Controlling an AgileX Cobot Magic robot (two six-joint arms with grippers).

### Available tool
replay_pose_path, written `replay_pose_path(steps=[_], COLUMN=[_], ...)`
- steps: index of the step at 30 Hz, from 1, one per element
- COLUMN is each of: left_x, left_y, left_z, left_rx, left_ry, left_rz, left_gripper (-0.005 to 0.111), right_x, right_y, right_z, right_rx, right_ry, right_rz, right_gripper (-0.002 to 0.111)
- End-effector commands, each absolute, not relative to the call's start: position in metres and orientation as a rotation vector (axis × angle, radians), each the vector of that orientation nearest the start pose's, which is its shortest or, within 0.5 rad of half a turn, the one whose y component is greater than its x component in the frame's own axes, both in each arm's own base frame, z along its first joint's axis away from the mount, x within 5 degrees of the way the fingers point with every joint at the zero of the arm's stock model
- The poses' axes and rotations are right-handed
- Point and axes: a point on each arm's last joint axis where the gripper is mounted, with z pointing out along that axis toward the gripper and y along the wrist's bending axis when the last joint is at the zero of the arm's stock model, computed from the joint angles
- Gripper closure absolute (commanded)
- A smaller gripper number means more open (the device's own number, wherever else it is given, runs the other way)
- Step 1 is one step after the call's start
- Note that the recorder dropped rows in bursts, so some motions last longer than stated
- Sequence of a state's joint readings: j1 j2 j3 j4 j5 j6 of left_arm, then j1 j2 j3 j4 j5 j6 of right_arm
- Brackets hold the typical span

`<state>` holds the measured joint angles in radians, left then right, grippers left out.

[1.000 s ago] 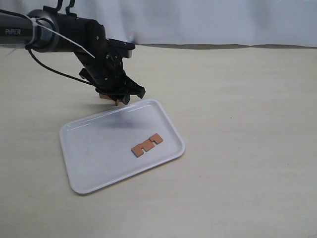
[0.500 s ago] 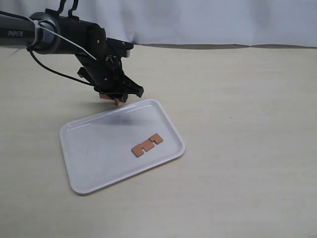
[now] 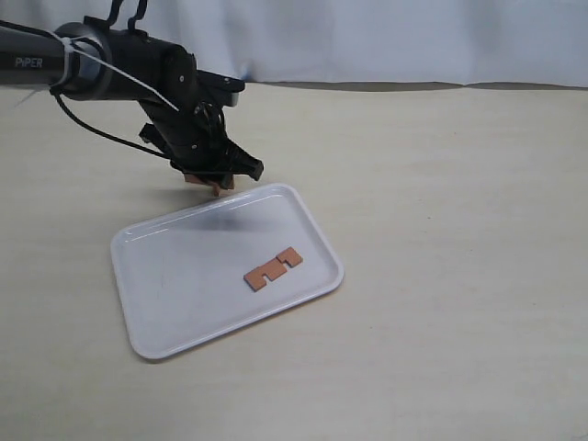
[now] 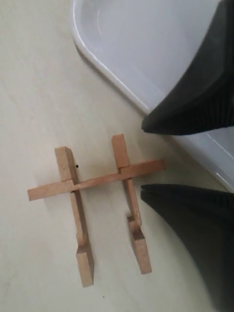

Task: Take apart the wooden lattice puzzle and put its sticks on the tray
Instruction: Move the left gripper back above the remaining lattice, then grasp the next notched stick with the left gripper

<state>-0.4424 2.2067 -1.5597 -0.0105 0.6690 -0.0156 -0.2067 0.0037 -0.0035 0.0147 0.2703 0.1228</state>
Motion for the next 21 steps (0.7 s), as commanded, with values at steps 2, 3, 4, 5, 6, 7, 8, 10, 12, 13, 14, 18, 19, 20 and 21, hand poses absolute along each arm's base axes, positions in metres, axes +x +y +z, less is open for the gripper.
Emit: replay_pose_path(steps=[2,3,4,5,6,7,8,10,12,13,14,18,19,20,21], left_x=[0.411,0.411,0.411,0.411,0.411,0.41,0.41,0.411,0.412,0.413,0.413,0.415,0.416,0.416,0.417], left_y=[-0.194,-0.195,-0.195,-0.195,-0.195,-0.195,-0.195,-0.194,-0.195,-0.194,-0.194,-0.195,-0.195,-0.195,-0.194], left_z=[0.12,0.118,0.114,0.113,0.111,0.108,0.107,0.104,0.104,0.105,0.105,0.106,0.106,0.106,0.106], left_rx=[0.555,0.556,0.556,0.557,0.558,0.559,0.559,0.566,0.566,0.564,0.565,0.565,0.566,0.574,0.586], left_ry=[2.756,2.759,2.769,2.771,2.775,2.78,2.782,2.785,2.773,2.765,2.758,2.73,2.725,2.72,2.715], left_rz=[-0.106,-0.108,-0.106,-0.105,-0.104,-0.102,-0.102,-0.094,-0.095,-0.095,-0.095,-0.099,-0.099,-0.091,-0.079], left_gripper=[0.073,0.073,0.073,0.073,0.073,0.073,0.073,0.073,0.075,0.077,0.081,0.096,0.1,0.103,0.105], right_x=[0.054,0.054,0.054,0.054,0.054,0.054,0.054,0.054,0.054,0.054,0.054,0.054,0.054,0.054,0.054], right_y=[-0.011,-0.011,-0.011,-0.011,-0.011,-0.011,-0.011,-0.011,-0.011,-0.011,-0.011,-0.011,-0.011,-0.011,-0.011], right_z=[0.19,0.19,0.19,0.19,0.19,0.19,0.19,0.19,0.19,0.19,0.19,0.19,0.19,0.19,0.19], right_rx=[0.294,0.294,0.294,0.294,0.294,0.294,0.294,0.294,0.294,0.294,0.294,0.294,0.294,0.294,0.294], right_ry=[1.719,1.719,1.719,1.719,1.719,1.719,1.719,1.719,1.719,1.719,1.719,1.719,1.719,1.719,1.719], right_rz=[-0.048,-0.048,-0.048,-0.048,-0.048,-0.048,-0.048,-0.048,-0.048,-0.048,-0.048,-0.048,-0.048,-0.048,-0.048], right_gripper=[0.104,0.104,0.104,0.104,0.104,0.104,0.104,0.104,0.104,0.104,0.104,0.104,0.104,0.104,0.104])
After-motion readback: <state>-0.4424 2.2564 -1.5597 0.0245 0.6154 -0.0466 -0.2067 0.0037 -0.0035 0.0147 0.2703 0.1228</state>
